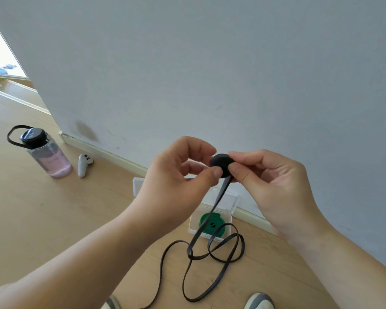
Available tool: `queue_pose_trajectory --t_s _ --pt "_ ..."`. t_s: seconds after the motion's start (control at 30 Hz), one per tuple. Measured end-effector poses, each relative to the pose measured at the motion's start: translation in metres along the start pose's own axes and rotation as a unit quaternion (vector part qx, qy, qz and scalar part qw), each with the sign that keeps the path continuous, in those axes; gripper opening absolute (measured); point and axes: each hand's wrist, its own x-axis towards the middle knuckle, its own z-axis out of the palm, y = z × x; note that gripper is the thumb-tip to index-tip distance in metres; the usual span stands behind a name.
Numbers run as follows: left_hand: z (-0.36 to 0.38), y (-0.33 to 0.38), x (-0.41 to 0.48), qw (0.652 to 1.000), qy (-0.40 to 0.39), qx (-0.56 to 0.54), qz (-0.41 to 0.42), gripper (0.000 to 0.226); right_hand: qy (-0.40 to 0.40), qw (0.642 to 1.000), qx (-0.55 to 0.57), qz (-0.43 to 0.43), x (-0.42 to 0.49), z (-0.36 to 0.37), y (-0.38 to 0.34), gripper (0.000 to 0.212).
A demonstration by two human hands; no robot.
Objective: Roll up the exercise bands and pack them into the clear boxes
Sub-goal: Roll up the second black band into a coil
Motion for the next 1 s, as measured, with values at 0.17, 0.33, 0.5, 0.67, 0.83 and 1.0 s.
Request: queue_pose_trajectory --t_s 0.17,0.33,0.5,0.67,0.83,1.0 --pt "0.005 -0.009 -0.003 0.965 0.006 0.223 0.137 0.028 -0.052 0.976 -0.194 -0.08 -0.002 -0.003 0.006 0.027" --pt "0.004 0.0 0.001 0.993 0.036 0.103 0.034 0.023 0.02 0.996 -0.091 -0.014 0.001 -0.004 0.0 0.019" --pt "0.001 0.006 0.002 0.994 0.045 -0.084 -0.051 0.023 -0.007 1.0 0.001 0.012 0.002 -0.004 -0.003 0.023" --pt "0.001 -0.001 0.002 0.998 0.0 0.042 -0.043 0.014 -0.022 0.998 -0.066 -0.009 0.001 -0.009 0.004 0.028" --pt "0.006 -0.008 -0.002 0.975 0.02 0.2 0.094 0.015 -0.059 0.973 -0.187 -0.121 0.005 -0.014 0.004 0.027" --pt "0.007 -0.005 -0.004 0.981 0.029 0.16 0.109 0.032 -0.074 0.957 -0.227 -0.163 0.005 -0.015 0.0 0.031"
